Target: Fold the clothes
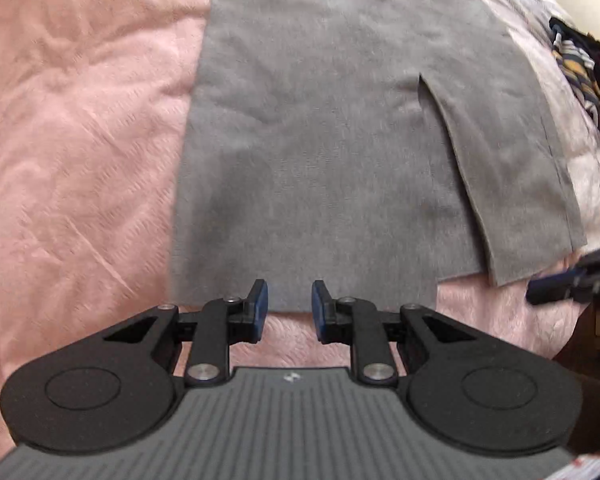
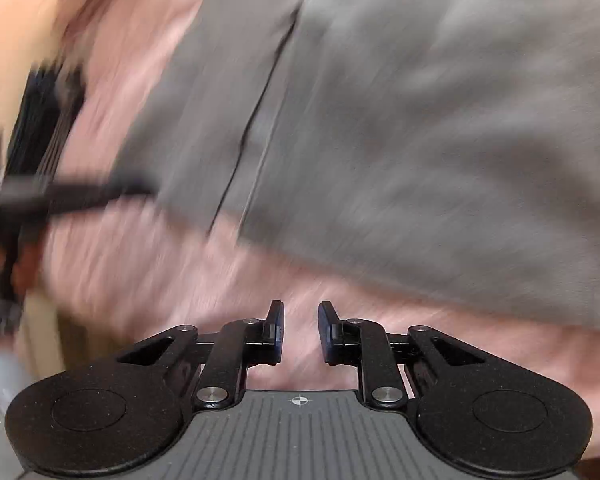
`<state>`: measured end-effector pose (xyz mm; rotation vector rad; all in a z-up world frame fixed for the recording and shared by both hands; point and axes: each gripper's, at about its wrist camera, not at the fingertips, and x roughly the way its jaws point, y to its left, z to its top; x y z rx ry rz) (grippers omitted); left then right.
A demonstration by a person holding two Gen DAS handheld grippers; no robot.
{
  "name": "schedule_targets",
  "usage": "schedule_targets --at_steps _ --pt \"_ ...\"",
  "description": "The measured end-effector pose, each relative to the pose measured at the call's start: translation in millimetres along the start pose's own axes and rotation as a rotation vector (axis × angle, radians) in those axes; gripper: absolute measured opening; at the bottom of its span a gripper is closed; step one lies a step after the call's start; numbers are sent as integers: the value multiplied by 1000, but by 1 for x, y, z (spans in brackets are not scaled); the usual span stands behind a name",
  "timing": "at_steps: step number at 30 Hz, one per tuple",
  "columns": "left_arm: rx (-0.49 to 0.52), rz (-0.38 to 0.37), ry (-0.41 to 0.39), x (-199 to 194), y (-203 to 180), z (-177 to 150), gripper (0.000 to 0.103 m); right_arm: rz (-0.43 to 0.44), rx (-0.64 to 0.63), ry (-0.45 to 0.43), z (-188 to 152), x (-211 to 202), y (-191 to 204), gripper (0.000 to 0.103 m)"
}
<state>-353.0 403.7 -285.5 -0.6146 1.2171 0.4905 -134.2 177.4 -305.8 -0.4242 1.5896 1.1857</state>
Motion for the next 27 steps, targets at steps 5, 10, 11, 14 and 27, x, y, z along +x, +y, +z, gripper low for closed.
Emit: schedule_targets --at_steps 5,10,11,14,27 --pt "20 35 -145 2 1 44 21 -161 29 -296 39 -28 2 17" --pt "44 120 -128 42 -6 64 30 -246 72 -400 80 -1 9 19" --pt "40 130 -102 49 -6 55 30 -229 89 -366 78 7 7 20" --pt "87 136 -115 42 -11 16 30 -205 25 -244 45 35 12 23" --pt "-272 17 -138 -12 71 -19 51 -282 362 -486 -54 -76 -78 66"
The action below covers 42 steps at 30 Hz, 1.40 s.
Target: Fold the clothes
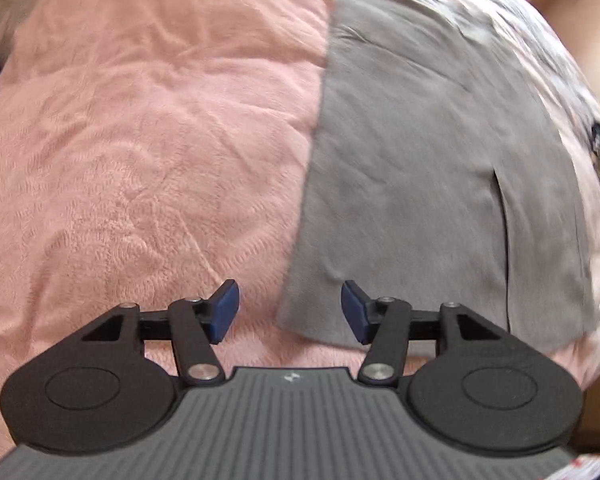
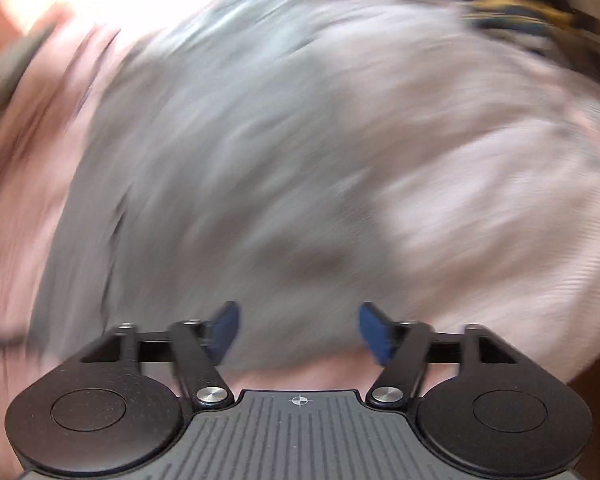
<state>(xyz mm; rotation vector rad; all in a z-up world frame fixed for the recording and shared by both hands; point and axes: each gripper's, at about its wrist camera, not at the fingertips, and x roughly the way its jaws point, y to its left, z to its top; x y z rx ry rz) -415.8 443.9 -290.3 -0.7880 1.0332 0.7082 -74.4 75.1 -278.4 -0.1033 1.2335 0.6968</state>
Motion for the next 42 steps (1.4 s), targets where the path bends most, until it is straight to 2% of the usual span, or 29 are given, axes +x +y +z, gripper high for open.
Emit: schedule_targets --at_steps 1,4,5,6,7,8,9,14,17,19,21,23,24,25,27,28,29,31,35,37,39,40,42 --pt "-29 -8 17 6 4 2 51 6 67 -12 11 3 -18 66" --pt "-89 -30 35 23 11 4 47 8 129 15 25 16 -51 65" --pt "-107 -51 45 26 11 3 42 36 141 43 26 24 -57 65" --pt "-113 -63 46 27 10 3 23 67 158 86 26 29 -68 59" --pt "-111 -79 51 27 10 1 1 91 161 111 26 35 -72 28" --pt "-109 -89 57 26 10 -1 2 120 147 137 25 39 -73 3" --pt "-100 -88 48 22 8 -4 1 135 134 157 22 42 -72 0" --pt "-96 -122 13 -14 5 -18 2 213 147 125 10 3 -81 0" --pt "-105 -147 22 -28 5 -31 3 240 153 121 9 -21 -92 0" --pt "-114 -132 53 -22 2 -40 3 209 152 155 8 -19 -96 0" --pt "-124 -71 108 -5 -1 -48 4 160 162 210 3 -6 -99 0" --pt "-125 -19 112 -2 -9 -46 6 47 161 296 0 8 -99 0" --pt "-129 5 108 -6 -12 -42 8 15 131 304 0 8 -96 8" --pt "-126 29 96 -12 -15 -37 11 -16 88 285 3 1 -89 23" --pt "-95 83 30 -28 -22 -27 11 -100 -14 206 14 -14 -69 40" --pt "-67 110 -14 -36 -28 -21 12 -121 -71 138 19 -24 -56 41" --pt "-40 128 -52 -41 -35 -15 12 -119 -107 92 24 -29 -45 42" --pt "1 96 -90 -40 -53 -4 16 -76 -175 12 32 -32 -21 44" --pt "71 20 -35 6 -97 6 19 13 -276 -10 36 15 42 45" --pt "85 14 18 30 -115 -2 18 26 -312 14 24 42 62 45" --pt "96 26 46 42 -125 -19 19 39 -329 97 3 64 66 45" --pt "119 32 35 39 -129 -29 19 33 -339 150 -9 69 65 45" --pt "130 15 64 29 -128 -52 19 40 -414 177 -40 63 61 45"
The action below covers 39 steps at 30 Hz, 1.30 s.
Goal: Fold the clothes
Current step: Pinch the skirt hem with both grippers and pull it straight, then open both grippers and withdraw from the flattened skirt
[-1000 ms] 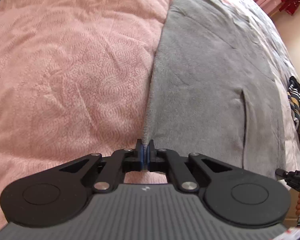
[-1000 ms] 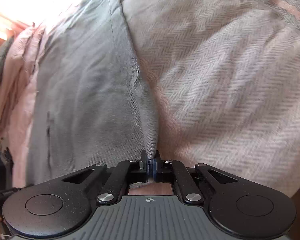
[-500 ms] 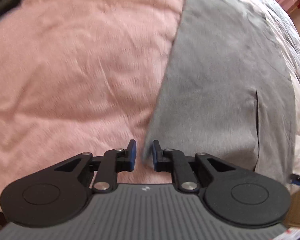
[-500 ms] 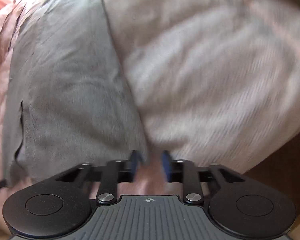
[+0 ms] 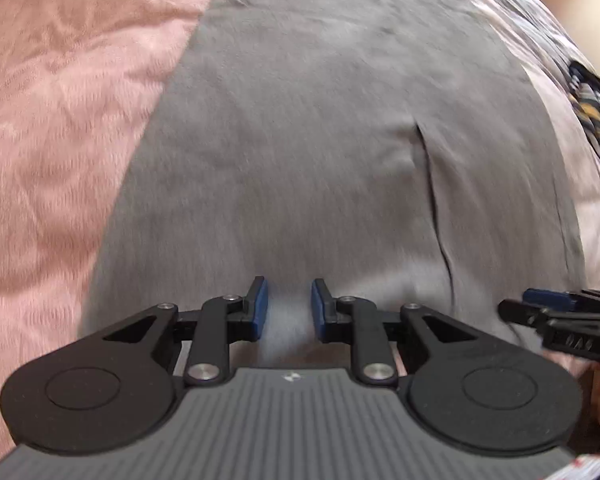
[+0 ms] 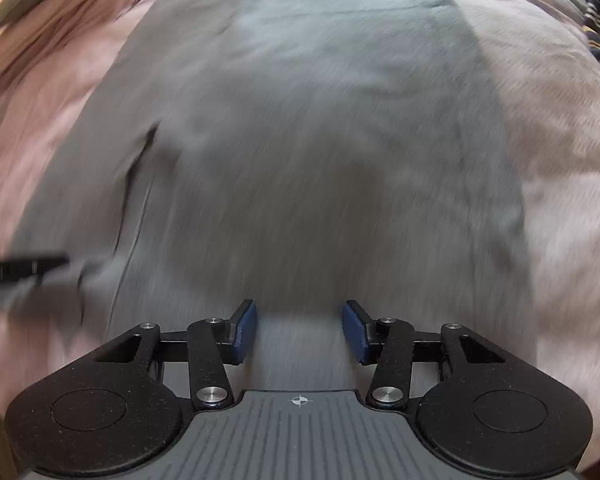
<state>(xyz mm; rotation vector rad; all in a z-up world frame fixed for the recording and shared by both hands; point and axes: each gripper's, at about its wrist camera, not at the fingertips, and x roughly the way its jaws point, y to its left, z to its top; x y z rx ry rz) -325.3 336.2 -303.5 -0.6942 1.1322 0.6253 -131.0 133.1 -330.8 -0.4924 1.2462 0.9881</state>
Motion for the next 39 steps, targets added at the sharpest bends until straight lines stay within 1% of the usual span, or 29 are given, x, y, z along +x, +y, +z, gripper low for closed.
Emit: schedule_targets --at_steps 2,3,4,5,6,7,9,10,12,14,15,17,18,19,21,23,24,25,27,31,35,39 --pt "-51 -22 36 -10 6 -21 19 11 -76 56 -27 -5 5 45" --pt "-84 -28 81 -14 10 -34 18 14 -87 99 -39 -7 5 45" --pt "-117 -32 122 -16 14 -45 18 25 -70 150 -50 -9 1 45" --pt "-150 -36 138 -20 17 -57 18 40 -34 180 -60 -13 -6 45" --pt "-171 -31 147 -27 17 -69 18 53 -4 188 -67 -17 -11 45" --pt "-172 -15 152 -33 15 -78 18 67 25 211 -74 -23 -19 45" --pt "-148 25 139 -47 6 -88 18 50 36 264 -80 -33 -26 45" --pt "-129 36 127 -56 -2 -90 18 34 38 258 -80 -42 -30 46" --pt "-97 59 110 -71 -18 -86 19 27 37 207 -78 -63 -36 46" --pt "-73 73 82 -87 -36 -79 24 17 42 153 -69 -91 -40 46" --pt "-48 89 61 -97 -48 -73 30 12 46 132 -65 -103 -41 46" --pt "-9 121 21 -115 -68 -63 32 9 59 85 -54 -132 -43 51" --pt "4 122 -4 -126 -79 -58 34 11 67 62 -50 -147 -43 57" --pt "8 116 -23 -137 -87 -55 40 18 73 32 -45 -163 -43 61" --pt "12 106 -67 -160 -102 -51 45 38 71 -25 -39 -192 -41 65" --pt "31 119 -112 -183 -117 -53 47 55 59 -72 -37 -221 -33 67" --pt "42 128 -129 -194 -123 -56 51 60 51 -90 -38 -233 -30 67" --pt "50 134 -144 -204 -129 -60 59 64 41 -107 -42 -246 -27 68" --pt "61 146 -168 -223 -140 -71 63 68 23 -123 -49 -263 -23 68" --pt "52 154 -162 -245 -149 -93 64 65 -9 -117 -74 -288 -11 69" --pt "68 159 -172 -263 -156 -111 66 65 -25 -98 -91 -299 -4 69" --pt "87 177 -200 -277 -161 -121 67 46 -47 -131 -102 -309 6 69"
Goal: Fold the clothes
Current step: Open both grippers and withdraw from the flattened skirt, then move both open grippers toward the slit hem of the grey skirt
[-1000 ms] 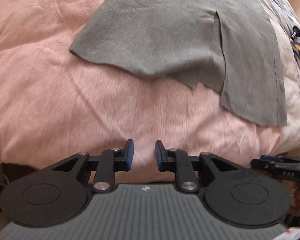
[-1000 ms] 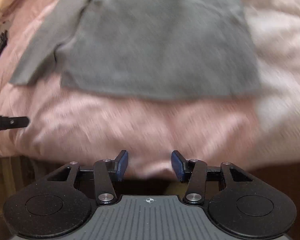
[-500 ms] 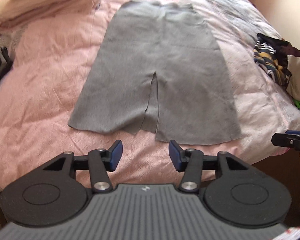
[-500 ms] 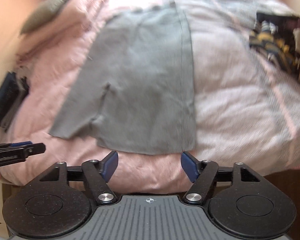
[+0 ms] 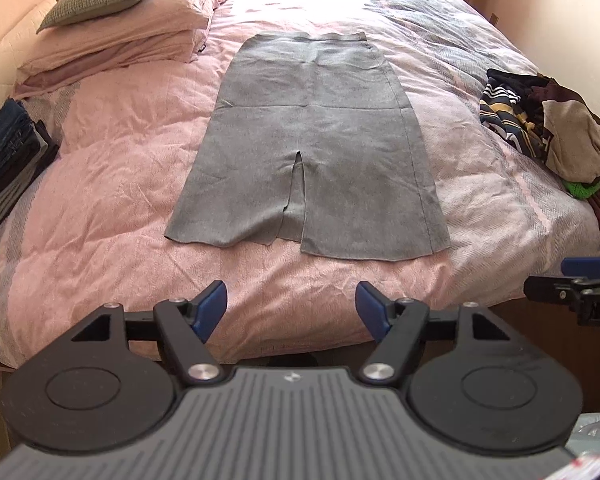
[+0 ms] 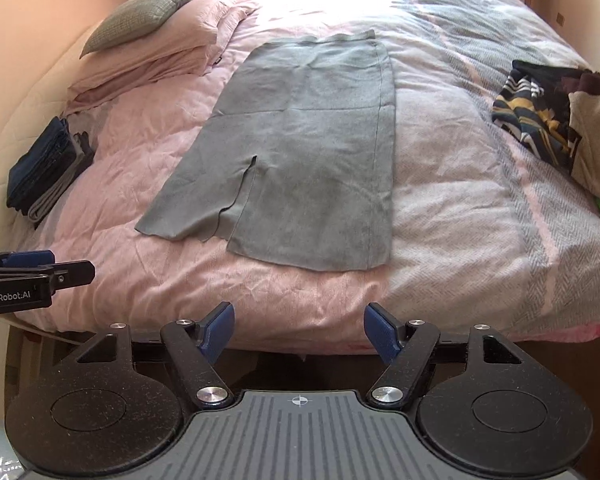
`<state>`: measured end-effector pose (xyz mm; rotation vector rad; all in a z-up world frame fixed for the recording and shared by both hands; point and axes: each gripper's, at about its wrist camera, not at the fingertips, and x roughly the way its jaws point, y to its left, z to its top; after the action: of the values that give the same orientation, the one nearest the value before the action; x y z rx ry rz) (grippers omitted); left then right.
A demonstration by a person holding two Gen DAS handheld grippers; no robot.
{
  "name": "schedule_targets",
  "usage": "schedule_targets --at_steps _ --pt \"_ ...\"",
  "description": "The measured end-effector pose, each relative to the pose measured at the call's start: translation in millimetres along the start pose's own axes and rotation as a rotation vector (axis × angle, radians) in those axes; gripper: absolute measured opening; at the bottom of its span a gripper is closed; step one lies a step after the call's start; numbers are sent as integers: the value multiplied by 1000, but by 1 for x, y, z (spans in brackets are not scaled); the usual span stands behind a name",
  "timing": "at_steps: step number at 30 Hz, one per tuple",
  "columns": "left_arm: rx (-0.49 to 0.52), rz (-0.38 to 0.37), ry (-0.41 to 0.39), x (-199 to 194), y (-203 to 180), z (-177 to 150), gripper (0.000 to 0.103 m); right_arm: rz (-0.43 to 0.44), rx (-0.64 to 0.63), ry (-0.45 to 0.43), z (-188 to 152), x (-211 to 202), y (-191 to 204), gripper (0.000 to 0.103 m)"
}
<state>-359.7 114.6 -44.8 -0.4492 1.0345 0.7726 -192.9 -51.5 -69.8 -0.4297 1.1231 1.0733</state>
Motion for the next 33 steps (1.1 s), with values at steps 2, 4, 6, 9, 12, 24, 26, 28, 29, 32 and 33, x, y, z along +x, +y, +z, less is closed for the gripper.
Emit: schedule_targets --at_steps 2,4,6,9,12,24,26,28,29,32,33 --pt "-4 1 -12 -8 0 -3 68 -14 -22 -15 -3 -5 6 69" --pt "-4 0 -21 -13 1 -6 70 -15 -51 -26 -5 -11 12 69" --pt "-1 -1 -25 -17 1 -9 70 -15 -74 -32 -8 -14 17 69" --pt "1 -5 -27 -21 1 -13 70 -16 -86 -37 -13 -18 20 69" --pt "6 -11 -32 -24 1 -16 71 -16 -81 -37 -16 -21 18 69" --pt "35 -14 -39 -29 -5 -18 74 -19 -66 -38 -20 -26 15 69" --pt "38 -13 -39 -28 -5 -17 74 -19 -62 -37 -20 -26 15 69" --pt "40 -13 -39 -28 -6 -15 74 -19 -59 -35 -19 -25 15 69" --pt "42 -14 -38 -27 -6 -14 74 -18 -58 -35 -19 -25 15 69" --pt "48 -15 -36 -24 -5 -10 74 -15 -51 -35 -16 -23 14 69" --pt "49 -15 -35 -23 -5 -8 74 -15 -48 -34 -15 -22 14 69"
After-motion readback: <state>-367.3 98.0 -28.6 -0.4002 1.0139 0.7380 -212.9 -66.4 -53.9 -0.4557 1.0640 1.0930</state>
